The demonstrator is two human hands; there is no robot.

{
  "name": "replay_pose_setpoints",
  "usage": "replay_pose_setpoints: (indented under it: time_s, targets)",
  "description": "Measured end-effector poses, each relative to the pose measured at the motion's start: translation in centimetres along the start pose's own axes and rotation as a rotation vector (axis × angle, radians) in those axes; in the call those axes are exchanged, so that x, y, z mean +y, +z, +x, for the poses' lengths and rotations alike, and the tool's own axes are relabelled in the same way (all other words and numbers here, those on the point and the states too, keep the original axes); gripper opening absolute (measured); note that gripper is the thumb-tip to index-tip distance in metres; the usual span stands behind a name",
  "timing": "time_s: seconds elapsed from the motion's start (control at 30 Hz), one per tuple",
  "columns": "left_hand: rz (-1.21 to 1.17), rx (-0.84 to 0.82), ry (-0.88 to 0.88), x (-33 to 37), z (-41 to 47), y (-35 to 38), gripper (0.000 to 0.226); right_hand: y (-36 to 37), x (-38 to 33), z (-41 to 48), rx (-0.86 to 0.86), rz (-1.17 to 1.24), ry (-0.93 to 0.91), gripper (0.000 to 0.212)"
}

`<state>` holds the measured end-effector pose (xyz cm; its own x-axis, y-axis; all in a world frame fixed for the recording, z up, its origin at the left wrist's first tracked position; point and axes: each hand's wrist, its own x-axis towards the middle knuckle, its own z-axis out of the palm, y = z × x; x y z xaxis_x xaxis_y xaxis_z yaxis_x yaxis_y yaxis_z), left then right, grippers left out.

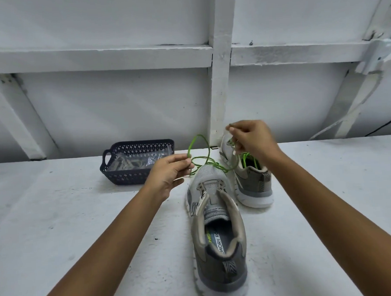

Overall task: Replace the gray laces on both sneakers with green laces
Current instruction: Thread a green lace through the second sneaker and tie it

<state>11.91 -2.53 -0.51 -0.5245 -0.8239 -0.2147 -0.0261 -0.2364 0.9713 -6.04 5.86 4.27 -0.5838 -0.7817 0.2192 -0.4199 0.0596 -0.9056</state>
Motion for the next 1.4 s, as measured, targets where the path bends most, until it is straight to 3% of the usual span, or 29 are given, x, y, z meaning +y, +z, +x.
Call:
replay_pose_setpoints:
  time_s: [0.27,0.47,0.67,0.9,1.4]
  targets:
    - [0.069,0.142,0.053,-4.2,0.1,0.3,0.009,1.1,3.7,-3.5,-0.063,-0.4,-0.082,0.024]
    - [0.038,0.25,0.146,-6.0,1.0,1.2,0.009,3.5,5.8,-5.8,0.042,-0.33,-0.077,0.023]
    - [0.061,0.255,0.171,-6.7,1.4,1.5,0.02,4.1,6.9,-6.3,0.111,-0.244,0.021,0.024]
    - [0.102,0.293,0.192,-7.0,1.4,1.9,0.012,4.7,7.3,-6.2,0.179,-0.11,0.069,0.016]
    - [0.606,0.223,0.279,-6.6,1.1,1.8,0.01,5.2,8.1,-6.0,0.185,-0.168,0.052,0.007]
